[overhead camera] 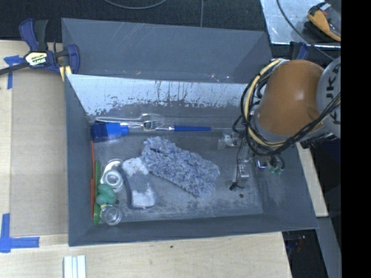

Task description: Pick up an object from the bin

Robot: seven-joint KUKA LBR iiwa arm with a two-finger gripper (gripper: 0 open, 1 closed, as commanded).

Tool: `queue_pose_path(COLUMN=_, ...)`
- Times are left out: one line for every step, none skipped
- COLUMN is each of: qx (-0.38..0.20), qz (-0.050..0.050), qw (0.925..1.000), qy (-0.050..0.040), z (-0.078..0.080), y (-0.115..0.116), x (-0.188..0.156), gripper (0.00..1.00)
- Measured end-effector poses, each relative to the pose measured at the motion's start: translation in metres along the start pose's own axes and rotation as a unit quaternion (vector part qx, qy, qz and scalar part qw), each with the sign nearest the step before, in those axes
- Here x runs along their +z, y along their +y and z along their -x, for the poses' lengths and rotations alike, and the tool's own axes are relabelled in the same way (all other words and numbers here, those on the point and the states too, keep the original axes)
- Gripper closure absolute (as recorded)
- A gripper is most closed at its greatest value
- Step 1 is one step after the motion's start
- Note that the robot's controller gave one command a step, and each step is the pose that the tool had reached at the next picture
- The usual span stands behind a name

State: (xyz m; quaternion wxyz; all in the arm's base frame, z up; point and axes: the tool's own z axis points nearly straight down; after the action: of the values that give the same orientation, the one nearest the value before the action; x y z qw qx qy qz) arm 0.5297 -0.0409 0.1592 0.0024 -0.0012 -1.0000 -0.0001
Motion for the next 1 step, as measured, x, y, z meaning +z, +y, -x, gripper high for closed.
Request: queue_pose_path(qx=-0.001, qz=0.000, qw=1.0000, qy=-0.0040, z=0.0019, y=0.0001, x=-0.0040, gripper=0.00)
